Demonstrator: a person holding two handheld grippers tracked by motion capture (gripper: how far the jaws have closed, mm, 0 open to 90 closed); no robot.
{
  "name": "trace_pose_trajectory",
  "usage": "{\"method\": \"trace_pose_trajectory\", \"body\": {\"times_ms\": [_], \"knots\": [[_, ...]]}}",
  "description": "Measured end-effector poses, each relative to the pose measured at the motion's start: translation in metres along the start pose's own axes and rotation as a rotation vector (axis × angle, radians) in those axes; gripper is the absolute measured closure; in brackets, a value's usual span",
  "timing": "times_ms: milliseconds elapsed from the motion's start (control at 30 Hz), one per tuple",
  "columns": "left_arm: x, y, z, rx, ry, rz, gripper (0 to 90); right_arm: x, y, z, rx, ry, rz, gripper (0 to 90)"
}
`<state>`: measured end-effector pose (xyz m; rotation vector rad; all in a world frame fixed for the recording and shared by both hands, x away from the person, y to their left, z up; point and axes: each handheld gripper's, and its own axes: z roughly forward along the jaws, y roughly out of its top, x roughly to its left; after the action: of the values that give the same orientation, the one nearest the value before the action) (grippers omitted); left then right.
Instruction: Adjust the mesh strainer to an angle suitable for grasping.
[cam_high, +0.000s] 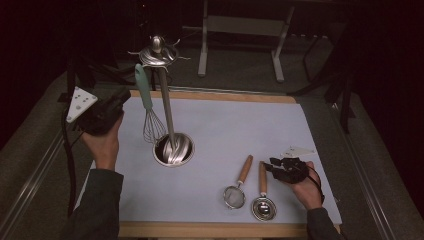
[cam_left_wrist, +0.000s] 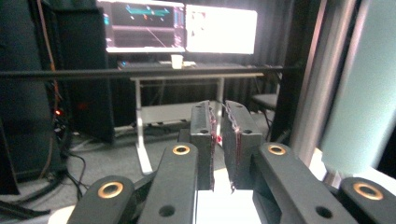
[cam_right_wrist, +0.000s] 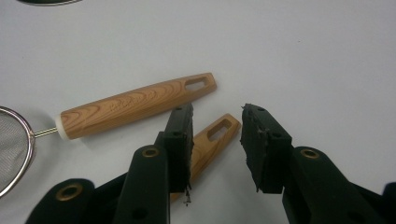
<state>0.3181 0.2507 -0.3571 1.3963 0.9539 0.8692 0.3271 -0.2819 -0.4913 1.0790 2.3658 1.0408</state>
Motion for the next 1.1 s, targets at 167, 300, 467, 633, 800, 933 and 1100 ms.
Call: {"method": "trace_pose_trajectory", "body": {"times_ms": [167, 300, 467, 633, 800, 933, 1100], "knots": [[-0.005, -0.019, -0.007, 0.031, -0.017, 0.022, 80.8, 0.000, 0.000, 0.000, -0.003, 0.002, 0.002, 63.2], [-0.002, -0.033, -0.011, 0.047, -0.028, -0.002, 80.7, 0.000, 0.000, 0.000, -0.004, 0.002, 0.000, 63.2], [-0.004, -0.054, -0.020, 0.072, -0.044, -0.030, 79.3, 0.001, 0.000, 0.000, 0.001, 0.003, -0.005, 62.5], [-0.009, -0.079, -0.026, 0.115, -0.044, -0.054, 77.4, 0.002, 0.001, 0.001, 0.004, 0.004, -0.008, 62.5], [-0.015, -0.103, -0.032, 0.156, -0.040, -0.073, 75.3, 0.003, 0.001, 0.001, 0.004, 0.003, -0.012, 62.6], [-0.017, -0.119, -0.037, 0.183, -0.031, -0.089, 73.6, 0.004, 0.002, 0.002, 0.003, 0.005, -0.013, 62.5], [-0.017, -0.141, -0.040, 0.236, -0.029, -0.095, 72.7, 0.006, 0.004, 0.004, 0.005, 0.009, -0.020, 62.5]]}}
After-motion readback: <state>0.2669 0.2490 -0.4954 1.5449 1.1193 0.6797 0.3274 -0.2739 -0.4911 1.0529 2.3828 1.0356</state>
